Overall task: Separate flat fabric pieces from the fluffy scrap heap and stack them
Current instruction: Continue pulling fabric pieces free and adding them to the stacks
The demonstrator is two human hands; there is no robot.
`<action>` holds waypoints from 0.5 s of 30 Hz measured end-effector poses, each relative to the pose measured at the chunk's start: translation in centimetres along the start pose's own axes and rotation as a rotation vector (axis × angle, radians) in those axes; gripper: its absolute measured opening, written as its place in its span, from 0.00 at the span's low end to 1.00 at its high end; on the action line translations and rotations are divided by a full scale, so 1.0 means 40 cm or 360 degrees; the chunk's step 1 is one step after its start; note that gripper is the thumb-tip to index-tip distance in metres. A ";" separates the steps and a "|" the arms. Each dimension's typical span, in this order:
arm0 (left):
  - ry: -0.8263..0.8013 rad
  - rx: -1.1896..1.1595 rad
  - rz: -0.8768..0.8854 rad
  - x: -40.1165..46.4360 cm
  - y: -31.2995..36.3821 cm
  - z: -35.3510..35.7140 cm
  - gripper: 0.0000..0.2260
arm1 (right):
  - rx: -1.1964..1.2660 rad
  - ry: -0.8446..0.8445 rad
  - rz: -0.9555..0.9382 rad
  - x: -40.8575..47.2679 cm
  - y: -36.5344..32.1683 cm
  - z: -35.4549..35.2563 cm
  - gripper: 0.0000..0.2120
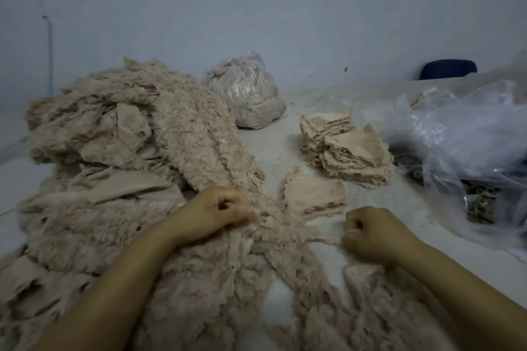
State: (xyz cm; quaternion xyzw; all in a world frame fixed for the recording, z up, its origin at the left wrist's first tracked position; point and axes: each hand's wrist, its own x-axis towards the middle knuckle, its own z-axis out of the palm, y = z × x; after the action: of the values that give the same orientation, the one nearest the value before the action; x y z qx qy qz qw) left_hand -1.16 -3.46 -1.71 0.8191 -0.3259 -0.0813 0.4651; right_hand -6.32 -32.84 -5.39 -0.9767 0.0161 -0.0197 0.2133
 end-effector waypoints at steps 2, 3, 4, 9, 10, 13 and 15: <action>-0.0386 0.0301 -0.0031 -0.024 -0.003 -0.011 0.12 | -0.0120 -0.0019 -0.0207 -0.018 -0.025 0.010 0.14; -0.0535 0.0458 -0.0064 -0.032 -0.013 -0.011 0.18 | -0.0029 0.0122 -0.0389 -0.031 -0.049 0.019 0.14; -0.0619 0.0610 -0.0090 -0.041 -0.025 -0.004 0.20 | 0.0140 0.0268 -0.0587 -0.047 -0.077 0.028 0.14; -0.0278 0.0553 0.0038 -0.059 -0.065 0.042 0.05 | 0.0246 0.0061 -0.1088 -0.092 -0.179 0.088 0.23; -0.0182 0.0392 0.0022 -0.059 -0.061 0.044 0.06 | 0.0179 0.0013 -0.1131 -0.088 -0.186 0.102 0.27; 0.0042 0.0113 0.0025 -0.044 -0.030 0.051 0.07 | 0.0221 0.0223 -0.1191 -0.074 -0.203 0.129 0.23; 0.0173 0.0001 0.0043 -0.022 -0.011 0.059 0.08 | 0.0322 0.0523 -0.1134 -0.059 -0.212 0.131 0.19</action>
State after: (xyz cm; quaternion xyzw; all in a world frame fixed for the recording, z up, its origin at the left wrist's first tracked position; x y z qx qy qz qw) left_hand -2.65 -4.43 -3.53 0.8180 -0.3112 -0.0304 0.4828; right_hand -8.26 -22.88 -6.69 -0.8791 -0.2916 -0.2498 0.2826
